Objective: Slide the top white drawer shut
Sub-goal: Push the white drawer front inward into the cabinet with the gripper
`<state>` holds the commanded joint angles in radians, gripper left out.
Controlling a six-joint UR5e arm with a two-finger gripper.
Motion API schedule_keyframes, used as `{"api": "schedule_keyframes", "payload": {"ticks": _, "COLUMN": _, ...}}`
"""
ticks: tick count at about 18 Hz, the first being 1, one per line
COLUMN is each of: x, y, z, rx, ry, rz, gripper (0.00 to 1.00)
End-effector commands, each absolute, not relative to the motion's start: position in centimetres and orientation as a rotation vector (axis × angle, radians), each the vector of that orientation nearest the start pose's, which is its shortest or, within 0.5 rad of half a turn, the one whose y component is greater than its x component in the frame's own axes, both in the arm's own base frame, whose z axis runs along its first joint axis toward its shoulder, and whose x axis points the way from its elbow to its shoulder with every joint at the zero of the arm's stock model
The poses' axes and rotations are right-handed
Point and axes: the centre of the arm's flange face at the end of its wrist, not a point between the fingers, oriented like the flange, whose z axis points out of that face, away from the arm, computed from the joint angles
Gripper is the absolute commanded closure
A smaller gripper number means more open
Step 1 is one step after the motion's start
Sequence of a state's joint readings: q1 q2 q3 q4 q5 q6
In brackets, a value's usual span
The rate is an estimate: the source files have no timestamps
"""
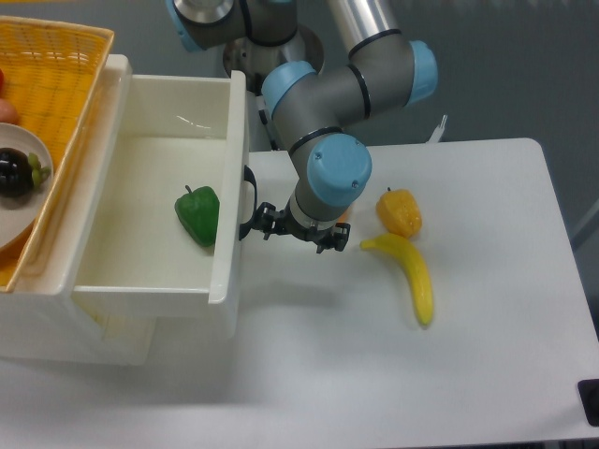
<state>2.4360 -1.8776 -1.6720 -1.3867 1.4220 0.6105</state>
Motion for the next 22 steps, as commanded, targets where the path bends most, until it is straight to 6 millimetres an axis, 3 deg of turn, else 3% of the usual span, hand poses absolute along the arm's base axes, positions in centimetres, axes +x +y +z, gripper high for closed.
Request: {"api": "schedule_keyframes", "payload": {"ticks": 22, "x": -29.7, "y": 49.7, "z": 31.1, "rx": -3.132, "ry": -0.343, "rz": -0.410, "gripper": 0.00}}
